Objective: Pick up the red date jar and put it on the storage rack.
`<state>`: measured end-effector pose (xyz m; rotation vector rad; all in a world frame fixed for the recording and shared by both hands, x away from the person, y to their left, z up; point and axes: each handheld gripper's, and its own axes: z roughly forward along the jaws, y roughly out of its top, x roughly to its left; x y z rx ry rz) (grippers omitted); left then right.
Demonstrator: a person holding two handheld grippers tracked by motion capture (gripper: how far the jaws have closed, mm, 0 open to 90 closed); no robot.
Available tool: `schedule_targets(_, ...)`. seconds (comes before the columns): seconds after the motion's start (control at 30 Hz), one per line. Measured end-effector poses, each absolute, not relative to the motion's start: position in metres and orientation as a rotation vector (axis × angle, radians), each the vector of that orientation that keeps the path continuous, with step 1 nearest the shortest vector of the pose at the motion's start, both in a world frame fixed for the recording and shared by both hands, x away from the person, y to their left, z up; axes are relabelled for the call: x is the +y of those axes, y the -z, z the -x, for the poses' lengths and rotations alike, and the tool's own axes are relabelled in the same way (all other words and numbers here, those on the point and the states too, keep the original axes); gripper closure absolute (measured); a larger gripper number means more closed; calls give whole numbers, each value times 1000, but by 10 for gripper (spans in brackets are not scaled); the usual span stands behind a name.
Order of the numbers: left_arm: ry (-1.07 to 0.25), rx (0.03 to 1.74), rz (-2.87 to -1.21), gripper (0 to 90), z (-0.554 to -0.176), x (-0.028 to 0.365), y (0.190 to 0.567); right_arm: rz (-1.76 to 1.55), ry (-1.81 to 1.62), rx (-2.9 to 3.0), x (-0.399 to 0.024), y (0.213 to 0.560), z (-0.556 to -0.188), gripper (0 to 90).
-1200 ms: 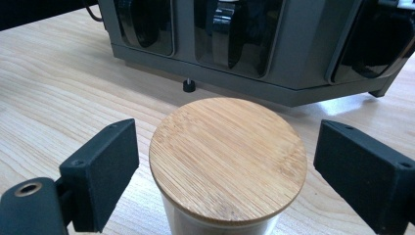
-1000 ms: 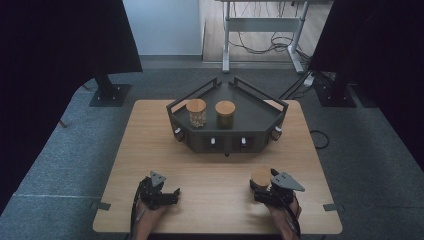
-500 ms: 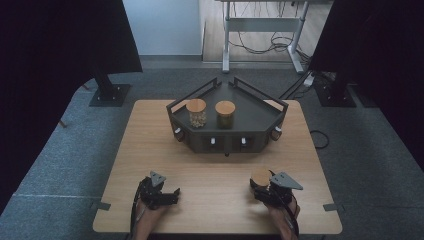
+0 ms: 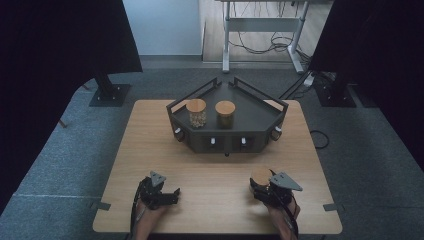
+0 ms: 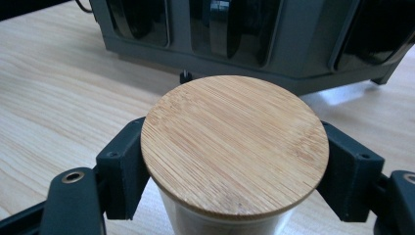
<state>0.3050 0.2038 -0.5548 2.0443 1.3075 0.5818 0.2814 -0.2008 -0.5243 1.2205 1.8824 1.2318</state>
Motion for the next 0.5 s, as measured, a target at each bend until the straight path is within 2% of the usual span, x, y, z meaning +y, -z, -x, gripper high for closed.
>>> schedule_targets(0.5,-582,1307,-2044,23,-305,204,555,-1193,-1246,1870,-201,502,-281,234)
